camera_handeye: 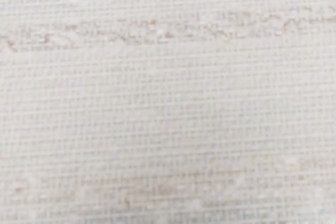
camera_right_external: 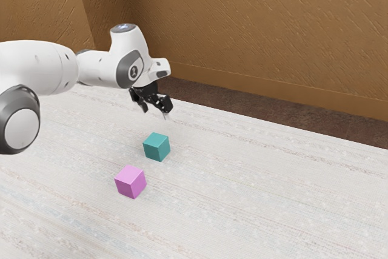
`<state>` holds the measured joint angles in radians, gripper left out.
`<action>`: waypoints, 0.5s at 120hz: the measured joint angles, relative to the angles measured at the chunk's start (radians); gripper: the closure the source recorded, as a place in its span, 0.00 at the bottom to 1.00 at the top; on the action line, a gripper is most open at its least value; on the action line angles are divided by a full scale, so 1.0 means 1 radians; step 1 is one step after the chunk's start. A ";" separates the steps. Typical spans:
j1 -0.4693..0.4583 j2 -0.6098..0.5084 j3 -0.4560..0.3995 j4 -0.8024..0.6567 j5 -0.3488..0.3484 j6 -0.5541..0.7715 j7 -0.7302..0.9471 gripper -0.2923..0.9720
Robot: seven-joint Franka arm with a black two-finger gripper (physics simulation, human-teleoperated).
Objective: Pick up the blue block with one arm, and put the blue block on the pink block with one arm
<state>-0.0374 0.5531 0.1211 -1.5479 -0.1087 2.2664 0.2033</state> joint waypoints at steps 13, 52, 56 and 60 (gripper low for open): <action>0.003 0.000 -0.003 -0.021 -0.014 0.007 0.055 0.25; 0.007 -0.028 -0.004 -0.120 -0.107 0.013 0.171 0.25; 0.006 -0.036 -0.003 -0.132 -0.109 0.014 0.180 0.25; 0.004 -0.040 -0.003 -0.141 -0.111 0.015 0.188 0.25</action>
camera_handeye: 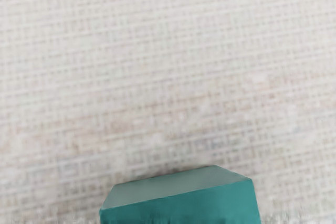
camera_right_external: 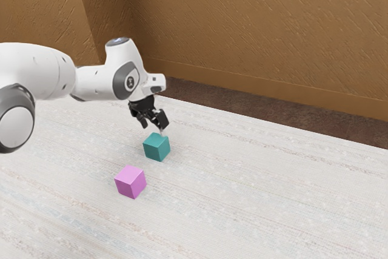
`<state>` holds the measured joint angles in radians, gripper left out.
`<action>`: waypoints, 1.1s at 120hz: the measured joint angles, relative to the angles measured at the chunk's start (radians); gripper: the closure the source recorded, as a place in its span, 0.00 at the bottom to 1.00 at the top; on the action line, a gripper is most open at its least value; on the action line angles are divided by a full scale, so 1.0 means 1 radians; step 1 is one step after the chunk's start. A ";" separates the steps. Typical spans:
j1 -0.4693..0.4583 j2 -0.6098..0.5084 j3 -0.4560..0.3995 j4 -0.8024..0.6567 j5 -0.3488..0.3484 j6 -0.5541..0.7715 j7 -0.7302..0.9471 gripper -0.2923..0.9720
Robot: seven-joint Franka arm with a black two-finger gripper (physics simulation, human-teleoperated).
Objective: Pick up the blue block with one arm, and put the blue block on the pink block with one arm
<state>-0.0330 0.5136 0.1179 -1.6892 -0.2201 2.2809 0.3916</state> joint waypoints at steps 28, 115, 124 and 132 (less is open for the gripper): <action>0.002 0.000 0.001 -0.017 -0.016 -0.003 0.040 0.25; -0.027 -0.008 0.005 0.011 0.080 -0.157 -0.073 0.25; -0.027 -0.002 0.005 0.015 0.086 -0.144 -0.086 0.25; -0.027 0.000 0.005 0.016 0.087 -0.128 -0.096 0.25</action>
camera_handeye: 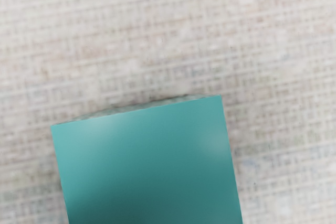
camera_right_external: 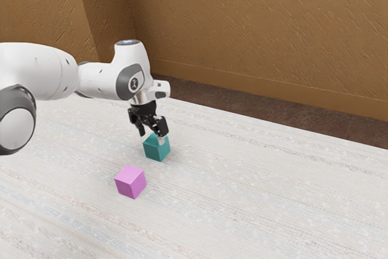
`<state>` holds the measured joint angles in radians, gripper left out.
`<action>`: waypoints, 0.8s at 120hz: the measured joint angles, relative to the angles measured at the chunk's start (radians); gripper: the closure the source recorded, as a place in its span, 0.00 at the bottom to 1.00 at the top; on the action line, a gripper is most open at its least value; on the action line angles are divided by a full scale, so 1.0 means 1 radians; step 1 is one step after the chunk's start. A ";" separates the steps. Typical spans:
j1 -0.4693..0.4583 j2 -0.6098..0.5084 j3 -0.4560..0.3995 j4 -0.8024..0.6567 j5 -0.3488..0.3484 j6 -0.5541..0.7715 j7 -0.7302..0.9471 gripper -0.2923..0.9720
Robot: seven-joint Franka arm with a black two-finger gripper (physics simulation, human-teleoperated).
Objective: Pick up the blue block with one arm, and put the blue block on the pink block with one arm
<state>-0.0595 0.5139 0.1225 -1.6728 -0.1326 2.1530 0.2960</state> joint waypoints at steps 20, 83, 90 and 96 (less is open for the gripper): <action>0.003 0.021 -0.002 -0.004 -0.025 0.057 -0.019 0.25; 0.009 0.071 -0.003 -0.012 -0.065 0.117 -0.052 0.25; 0.007 0.072 -0.003 -0.013 -0.066 0.119 -0.055 0.25; 0.006 0.073 -0.003 -0.015 -0.066 0.119 -0.057 0.25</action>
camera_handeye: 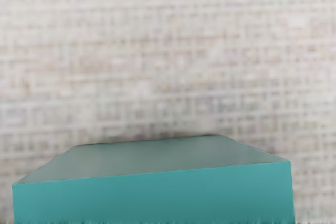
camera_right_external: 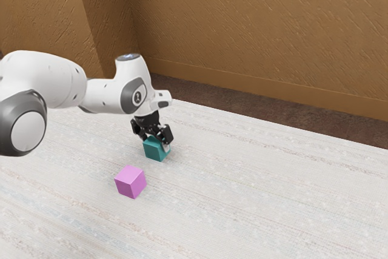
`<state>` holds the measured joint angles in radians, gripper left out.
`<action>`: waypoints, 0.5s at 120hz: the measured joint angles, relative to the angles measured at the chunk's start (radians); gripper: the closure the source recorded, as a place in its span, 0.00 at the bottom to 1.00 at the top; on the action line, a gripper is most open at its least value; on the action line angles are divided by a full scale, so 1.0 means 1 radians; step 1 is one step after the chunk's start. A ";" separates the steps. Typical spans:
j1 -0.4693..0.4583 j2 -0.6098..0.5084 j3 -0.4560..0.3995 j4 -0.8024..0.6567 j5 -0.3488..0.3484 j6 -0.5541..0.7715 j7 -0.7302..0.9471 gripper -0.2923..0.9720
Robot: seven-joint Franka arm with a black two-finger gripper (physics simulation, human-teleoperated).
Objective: Pick up the blue block with one arm, and put the blue block on the pink block with one arm
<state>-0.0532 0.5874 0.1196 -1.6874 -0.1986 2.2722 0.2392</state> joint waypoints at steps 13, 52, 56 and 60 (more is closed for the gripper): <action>0.000 0.002 0.000 -0.003 -0.001 0.000 -0.004 0.25; 0.002 0.004 0.001 -0.004 -0.003 0.000 -0.012 0.45; 0.002 0.004 0.002 -0.004 -0.003 0.001 -0.014 0.45; 0.002 0.004 0.002 -0.004 -0.002 0.001 -0.015 0.46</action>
<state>-0.0508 0.5913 0.1212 -1.6916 -0.2007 2.2729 0.2242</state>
